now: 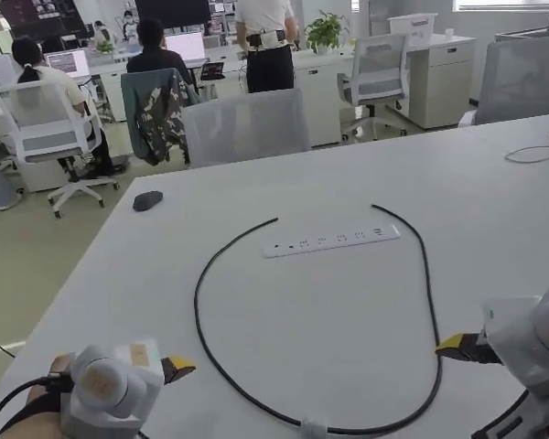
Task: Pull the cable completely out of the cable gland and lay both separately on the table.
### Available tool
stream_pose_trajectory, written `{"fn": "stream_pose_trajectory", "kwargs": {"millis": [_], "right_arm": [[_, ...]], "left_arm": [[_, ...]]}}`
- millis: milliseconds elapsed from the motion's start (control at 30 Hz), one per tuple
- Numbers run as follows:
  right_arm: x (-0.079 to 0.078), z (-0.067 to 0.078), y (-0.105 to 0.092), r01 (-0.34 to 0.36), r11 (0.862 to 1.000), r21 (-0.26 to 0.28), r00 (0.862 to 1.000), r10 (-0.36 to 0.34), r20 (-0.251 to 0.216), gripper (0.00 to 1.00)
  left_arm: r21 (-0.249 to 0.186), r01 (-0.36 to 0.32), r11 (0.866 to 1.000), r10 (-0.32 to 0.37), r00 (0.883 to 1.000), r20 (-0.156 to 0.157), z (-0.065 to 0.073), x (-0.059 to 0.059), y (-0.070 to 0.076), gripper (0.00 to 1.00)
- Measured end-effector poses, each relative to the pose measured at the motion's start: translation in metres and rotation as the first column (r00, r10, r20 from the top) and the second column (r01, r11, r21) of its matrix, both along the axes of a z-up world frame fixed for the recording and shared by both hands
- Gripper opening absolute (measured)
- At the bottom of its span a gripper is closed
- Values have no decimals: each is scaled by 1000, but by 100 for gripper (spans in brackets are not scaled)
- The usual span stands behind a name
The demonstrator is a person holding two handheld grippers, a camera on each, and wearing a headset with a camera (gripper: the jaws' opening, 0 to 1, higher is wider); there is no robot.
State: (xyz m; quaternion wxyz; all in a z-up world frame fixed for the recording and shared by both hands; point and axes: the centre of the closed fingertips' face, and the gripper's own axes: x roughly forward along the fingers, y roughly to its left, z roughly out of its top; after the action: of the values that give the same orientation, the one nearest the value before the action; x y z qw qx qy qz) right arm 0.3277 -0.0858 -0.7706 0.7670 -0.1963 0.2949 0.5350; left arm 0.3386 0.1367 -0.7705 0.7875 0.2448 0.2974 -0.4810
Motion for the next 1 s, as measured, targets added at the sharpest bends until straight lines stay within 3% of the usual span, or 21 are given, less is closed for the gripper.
{"fn": "stream_pose_trajectory", "kwargs": {"millis": [200,567,633,767,1000], "right_arm": [[3,1,3,-6,1000,5,1000,6,4,99],[6,-3,7,-17,1000,4,1000,17,-9,99],[9,-3,8,-19,1000,2,1000,19,19,99],[10,-5,13,-18,1000,15,1000,18,-2,99],[17,-7,17,-20,1000,18,1000,20,-3,99]], "left_arm": [[-11,-4,1000,4,1000,-15,0,-1,0,99],[-40,-13,999,13,1000,0,8,4,0,99],[-37,9,999,-8,1000,6,7,0,-3,99],[-24,26,999,-26,1000,-10,0,-5,-3,99],[-67,3,998,-4,1000,-24,1,1,2,99]]}}
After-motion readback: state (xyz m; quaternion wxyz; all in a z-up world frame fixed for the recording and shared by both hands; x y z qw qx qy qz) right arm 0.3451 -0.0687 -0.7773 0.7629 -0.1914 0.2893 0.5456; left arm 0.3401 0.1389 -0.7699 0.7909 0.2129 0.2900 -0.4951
